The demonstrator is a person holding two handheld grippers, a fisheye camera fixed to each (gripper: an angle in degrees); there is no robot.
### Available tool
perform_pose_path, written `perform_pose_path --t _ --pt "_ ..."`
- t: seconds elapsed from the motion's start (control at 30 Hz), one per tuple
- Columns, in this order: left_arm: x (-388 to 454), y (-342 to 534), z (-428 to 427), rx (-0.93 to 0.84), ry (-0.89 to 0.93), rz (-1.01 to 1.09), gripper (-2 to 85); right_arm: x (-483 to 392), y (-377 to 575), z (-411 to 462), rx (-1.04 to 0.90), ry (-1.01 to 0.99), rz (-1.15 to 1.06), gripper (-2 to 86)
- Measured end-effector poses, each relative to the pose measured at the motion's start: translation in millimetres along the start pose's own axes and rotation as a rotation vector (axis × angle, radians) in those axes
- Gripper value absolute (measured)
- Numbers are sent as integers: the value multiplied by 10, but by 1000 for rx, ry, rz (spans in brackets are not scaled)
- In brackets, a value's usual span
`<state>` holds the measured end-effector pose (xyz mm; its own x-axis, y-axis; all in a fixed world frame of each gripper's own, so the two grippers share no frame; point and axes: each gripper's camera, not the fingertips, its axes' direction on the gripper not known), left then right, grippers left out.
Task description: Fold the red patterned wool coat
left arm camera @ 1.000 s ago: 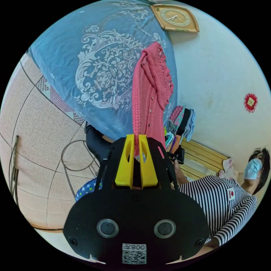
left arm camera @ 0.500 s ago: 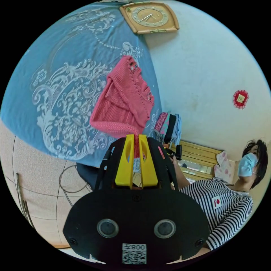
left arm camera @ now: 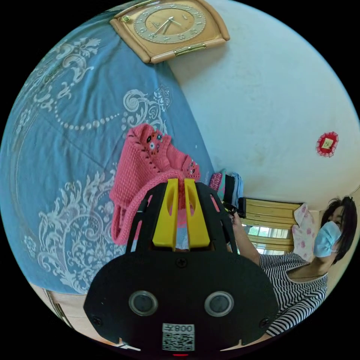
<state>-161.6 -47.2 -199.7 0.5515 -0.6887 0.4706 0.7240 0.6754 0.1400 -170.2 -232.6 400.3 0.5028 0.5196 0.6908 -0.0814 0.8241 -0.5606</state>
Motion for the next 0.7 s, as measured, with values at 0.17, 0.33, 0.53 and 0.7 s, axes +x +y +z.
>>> perform_pose_path --t 0.17,0.33,0.53,0.7 --pt "41 -787 241 11 -34 -43 30 201 -646 72 -23 -13 14 22" --pt "121 -1354 381 33 -30 -62 31 338 -1193 51 -2 -54 37 23" --pt "253 -1973 556 32 -56 -74 31 402 -1754 93 -17 -39 51 24" --pt "350 -2385 686 37 -59 -89 31 427 -2122 148 -28 -39 71 23"
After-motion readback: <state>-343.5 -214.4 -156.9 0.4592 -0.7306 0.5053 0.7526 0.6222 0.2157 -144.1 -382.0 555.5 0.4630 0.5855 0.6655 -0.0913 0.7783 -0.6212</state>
